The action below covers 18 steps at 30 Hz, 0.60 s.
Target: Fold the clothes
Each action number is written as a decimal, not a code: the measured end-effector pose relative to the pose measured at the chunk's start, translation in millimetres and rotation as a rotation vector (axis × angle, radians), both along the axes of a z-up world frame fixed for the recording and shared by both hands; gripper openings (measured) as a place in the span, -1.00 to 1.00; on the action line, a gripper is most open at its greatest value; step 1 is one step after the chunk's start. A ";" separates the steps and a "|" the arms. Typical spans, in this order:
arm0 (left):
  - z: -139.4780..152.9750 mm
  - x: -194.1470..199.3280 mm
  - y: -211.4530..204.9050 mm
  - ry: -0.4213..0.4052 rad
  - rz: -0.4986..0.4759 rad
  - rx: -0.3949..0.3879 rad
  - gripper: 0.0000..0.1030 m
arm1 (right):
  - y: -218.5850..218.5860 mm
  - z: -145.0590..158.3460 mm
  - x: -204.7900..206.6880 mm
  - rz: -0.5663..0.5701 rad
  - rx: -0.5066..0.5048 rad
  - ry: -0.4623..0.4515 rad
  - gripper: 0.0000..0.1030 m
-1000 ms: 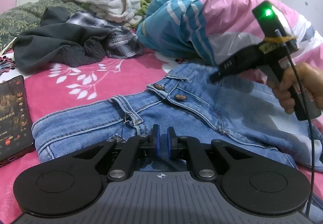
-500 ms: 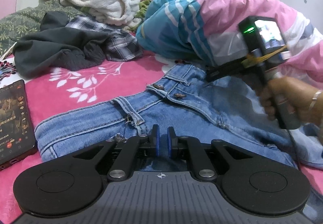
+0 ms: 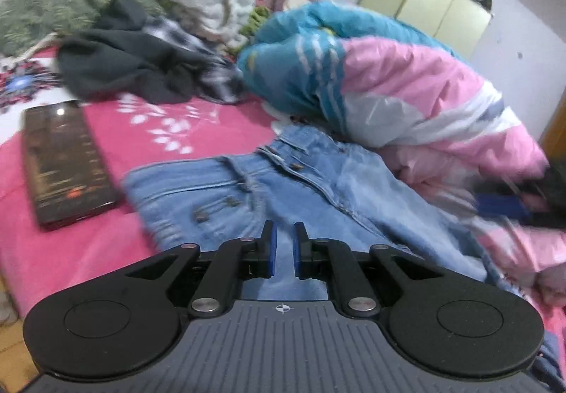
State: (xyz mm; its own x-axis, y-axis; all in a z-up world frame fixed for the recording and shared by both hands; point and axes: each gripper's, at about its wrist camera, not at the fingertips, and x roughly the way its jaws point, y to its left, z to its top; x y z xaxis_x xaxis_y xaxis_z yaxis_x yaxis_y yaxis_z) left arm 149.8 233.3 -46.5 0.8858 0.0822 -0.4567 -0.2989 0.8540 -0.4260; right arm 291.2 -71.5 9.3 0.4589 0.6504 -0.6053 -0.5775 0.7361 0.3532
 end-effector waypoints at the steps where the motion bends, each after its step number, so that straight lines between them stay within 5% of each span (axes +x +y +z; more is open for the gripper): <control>1: 0.6 -9.5 2.9 -0.005 0.009 -0.012 -0.82 | -17.5 -0.1 -21.8 -0.008 0.018 0.002 0.08; 7: -10.2 -21.9 15.6 0.069 0.009 -0.079 -0.78 | -118.3 -27.6 -134.1 -0.212 0.019 0.036 0.20; 13: 2.4 -26.4 -26.7 0.089 -0.084 -0.004 -0.77 | -211.8 -48.8 -207.3 -0.522 0.073 0.068 0.20; 18: 13.2 -30.1 -62.8 0.104 -0.162 0.061 -0.75 | -263.5 -58.6 -226.8 -0.673 0.197 0.124 0.20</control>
